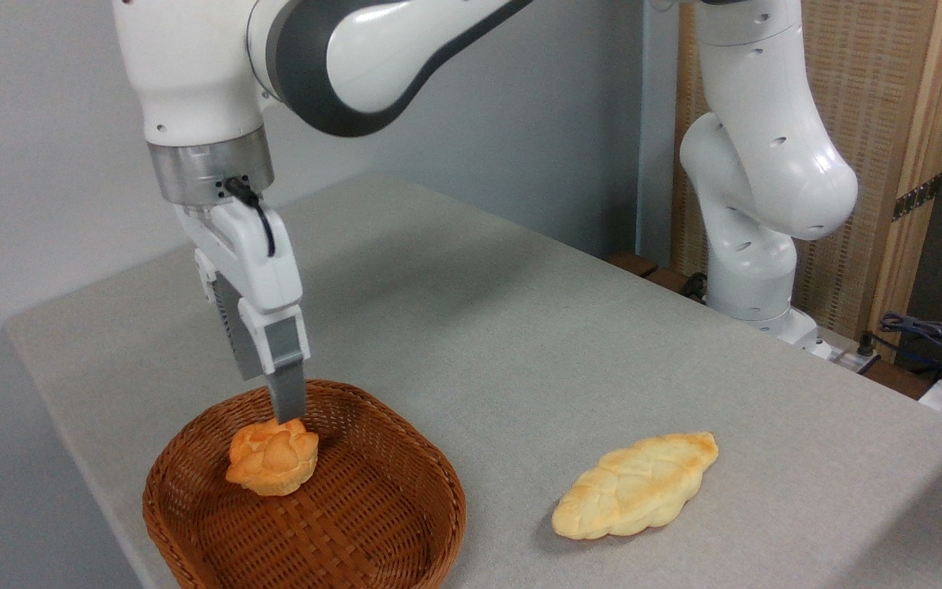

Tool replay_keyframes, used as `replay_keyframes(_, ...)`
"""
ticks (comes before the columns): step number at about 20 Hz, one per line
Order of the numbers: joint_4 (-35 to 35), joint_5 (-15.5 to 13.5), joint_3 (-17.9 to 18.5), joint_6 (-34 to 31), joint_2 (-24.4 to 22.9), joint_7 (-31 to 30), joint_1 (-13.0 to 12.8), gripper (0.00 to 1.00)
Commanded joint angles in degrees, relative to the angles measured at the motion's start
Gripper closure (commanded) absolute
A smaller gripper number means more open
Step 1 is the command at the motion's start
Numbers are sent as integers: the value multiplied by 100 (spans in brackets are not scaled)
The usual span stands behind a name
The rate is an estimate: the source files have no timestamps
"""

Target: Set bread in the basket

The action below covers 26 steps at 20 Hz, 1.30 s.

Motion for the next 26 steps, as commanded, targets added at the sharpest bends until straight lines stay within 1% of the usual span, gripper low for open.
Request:
replay_keyframes(1,112,37,-24,-660,-423,-177,289,0)
replay_keyframes(4,33,-24,-86,-1046,-837,-134,544,0)
replay_keyframes(7,-203,-331,-86,-1118,-1223,-90,808,0)
replay_keyframes(10,-449,-359,-121,-1135,-1444,24,844,0)
replay_keyframes(11,-502,-359,-270,-1135,-1488,33,913,0)
replay_keyframes(13,-582,-341,-647,-1144,-1497,25,1238,0)
replay_keyframes(15,-599,-306,-737,-1144,-1488,-19,1248,0)
replay_keyframes(19,-600,-245,-737,-1258,-1453,7,1239,0)
replay_keyframes(21,-591,-113,-746,-1267,-1436,16,1239,0)
replay_keyframes(26,-564,-104,-728,-1267,-1427,16,1239,0)
